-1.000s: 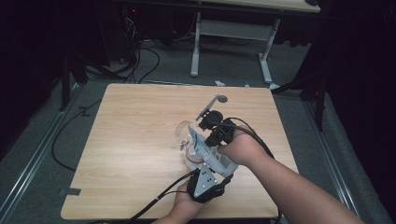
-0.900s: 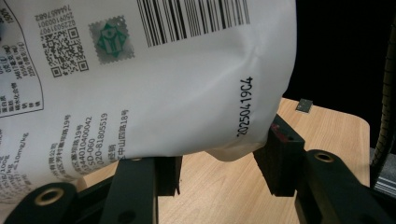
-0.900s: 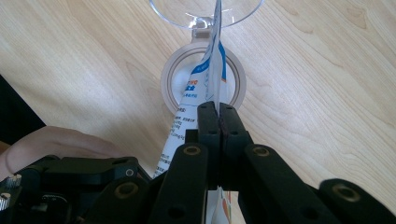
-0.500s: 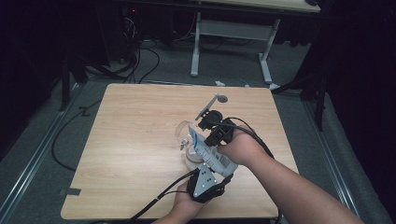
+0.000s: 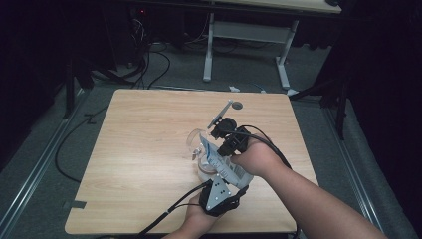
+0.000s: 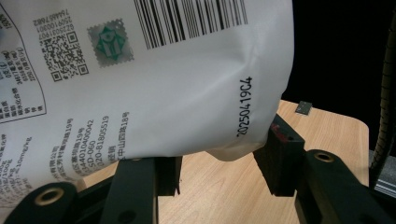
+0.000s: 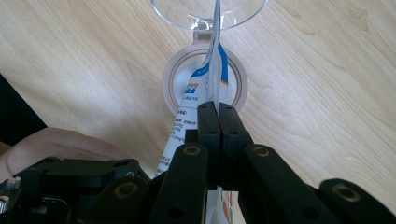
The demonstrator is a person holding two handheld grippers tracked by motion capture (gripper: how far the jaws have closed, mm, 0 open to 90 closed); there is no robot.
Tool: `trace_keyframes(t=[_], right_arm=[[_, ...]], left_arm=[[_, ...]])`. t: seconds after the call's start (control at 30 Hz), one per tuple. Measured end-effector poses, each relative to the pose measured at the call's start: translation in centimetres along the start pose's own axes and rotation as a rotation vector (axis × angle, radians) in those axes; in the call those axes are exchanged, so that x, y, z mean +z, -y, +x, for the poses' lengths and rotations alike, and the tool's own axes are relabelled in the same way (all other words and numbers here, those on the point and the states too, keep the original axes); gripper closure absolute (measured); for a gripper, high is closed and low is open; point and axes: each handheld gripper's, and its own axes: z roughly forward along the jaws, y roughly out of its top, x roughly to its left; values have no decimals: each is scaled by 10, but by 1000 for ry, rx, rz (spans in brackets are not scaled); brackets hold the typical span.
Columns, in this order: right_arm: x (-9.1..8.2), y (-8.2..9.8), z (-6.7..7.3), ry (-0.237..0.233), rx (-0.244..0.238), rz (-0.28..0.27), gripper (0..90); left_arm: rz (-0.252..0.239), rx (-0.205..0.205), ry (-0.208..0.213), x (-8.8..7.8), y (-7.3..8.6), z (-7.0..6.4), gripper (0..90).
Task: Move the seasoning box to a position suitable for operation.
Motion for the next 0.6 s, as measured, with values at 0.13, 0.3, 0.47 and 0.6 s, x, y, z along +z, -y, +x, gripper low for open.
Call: trace_keyframes(t=[0.13,0.3,0.47,0.6], right_arm=[[0,0,0,0,2,1,900],[-1,0,1,0,13,2,900],[-1,-1,0,4,-3,1,900],[-2,-1,0,1,-2,-2,900]], left_arm=[[-1,0,1,0,0,0,556],[-3,-1,2,0,-1,0,556],[-6,1,1,0,-1,0,556],[-7,2,2,0,-2,0,556]])
